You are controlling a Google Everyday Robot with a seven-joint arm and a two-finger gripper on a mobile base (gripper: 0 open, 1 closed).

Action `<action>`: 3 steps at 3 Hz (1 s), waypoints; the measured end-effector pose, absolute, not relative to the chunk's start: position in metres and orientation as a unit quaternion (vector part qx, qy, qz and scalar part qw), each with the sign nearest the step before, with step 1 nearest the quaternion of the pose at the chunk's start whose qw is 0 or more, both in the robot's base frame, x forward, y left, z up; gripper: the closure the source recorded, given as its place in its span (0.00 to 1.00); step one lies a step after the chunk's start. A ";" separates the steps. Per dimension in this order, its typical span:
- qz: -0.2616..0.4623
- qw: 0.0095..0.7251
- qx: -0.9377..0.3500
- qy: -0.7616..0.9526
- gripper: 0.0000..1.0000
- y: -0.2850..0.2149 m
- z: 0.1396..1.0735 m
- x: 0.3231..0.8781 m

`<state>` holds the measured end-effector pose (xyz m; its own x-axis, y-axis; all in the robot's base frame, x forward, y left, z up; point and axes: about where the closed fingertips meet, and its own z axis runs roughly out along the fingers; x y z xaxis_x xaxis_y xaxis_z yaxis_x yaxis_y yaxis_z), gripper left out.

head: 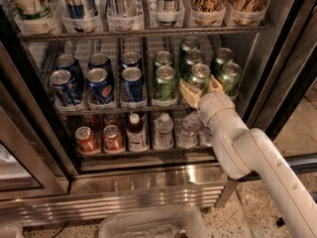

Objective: Pick green can from middle shelf of fridge

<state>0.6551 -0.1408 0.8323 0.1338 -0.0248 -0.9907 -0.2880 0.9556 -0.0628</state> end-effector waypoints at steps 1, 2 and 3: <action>0.089 0.743 -0.120 0.652 0.88 -0.141 0.832 0.655; 0.089 0.743 -0.122 0.652 1.00 -0.140 0.833 0.654; 0.089 0.745 -0.133 0.648 1.00 -0.138 0.842 0.649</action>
Offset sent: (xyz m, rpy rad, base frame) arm -0.0033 0.0011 0.0039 -0.0080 -0.0033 0.0100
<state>0.6491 -0.1384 0.8423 0.1449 -0.0398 -0.9886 -0.3050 0.9487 -0.0829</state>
